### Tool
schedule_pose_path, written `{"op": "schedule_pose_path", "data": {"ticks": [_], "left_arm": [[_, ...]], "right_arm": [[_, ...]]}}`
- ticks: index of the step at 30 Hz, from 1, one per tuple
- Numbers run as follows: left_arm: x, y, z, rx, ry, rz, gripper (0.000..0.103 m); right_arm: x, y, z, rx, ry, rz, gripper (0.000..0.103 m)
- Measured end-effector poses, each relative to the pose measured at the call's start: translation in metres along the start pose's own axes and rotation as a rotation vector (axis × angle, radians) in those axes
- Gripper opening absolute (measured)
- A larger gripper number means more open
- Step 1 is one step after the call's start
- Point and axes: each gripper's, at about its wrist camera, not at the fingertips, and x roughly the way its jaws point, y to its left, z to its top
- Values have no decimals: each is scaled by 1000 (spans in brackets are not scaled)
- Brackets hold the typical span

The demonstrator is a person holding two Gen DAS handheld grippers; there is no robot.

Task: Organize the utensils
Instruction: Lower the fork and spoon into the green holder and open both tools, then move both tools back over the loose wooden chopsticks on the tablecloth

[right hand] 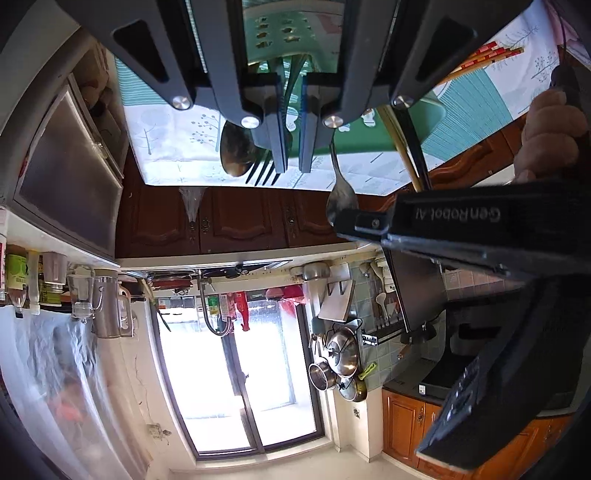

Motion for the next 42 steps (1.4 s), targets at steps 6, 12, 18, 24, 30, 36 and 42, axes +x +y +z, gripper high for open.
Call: {"op": "schedule_pose_path", "data": {"ticks": [6, 12, 18, 24, 30, 36, 42], "left_arm": [[-23, 1, -9, 21, -5, -27, 2], [-55, 9, -31, 6, 4, -31, 2], [-84, 26, -76, -49, 52, -35, 2], [-92, 43, -140, -67, 119, 19, 2], [-85, 70, -196, -132, 215, 54, 2], [-68, 117, -216, -272, 301, 59, 2], [-50, 162, -219, -399, 349, 0, 2]], "right_arm": [[-20, 6, 4, 29, 0, -39, 12], [-36, 16, 3, 101, 39, -66, 16], [-46, 31, -5, 143, 117, -74, 16], [-47, 48, -16, 164, 221, -83, 16], [-46, 65, -29, 160, 290, -89, 16], [-42, 82, -34, 174, 370, -67, 16], [-28, 100, -38, 203, 462, -38, 18]]}}
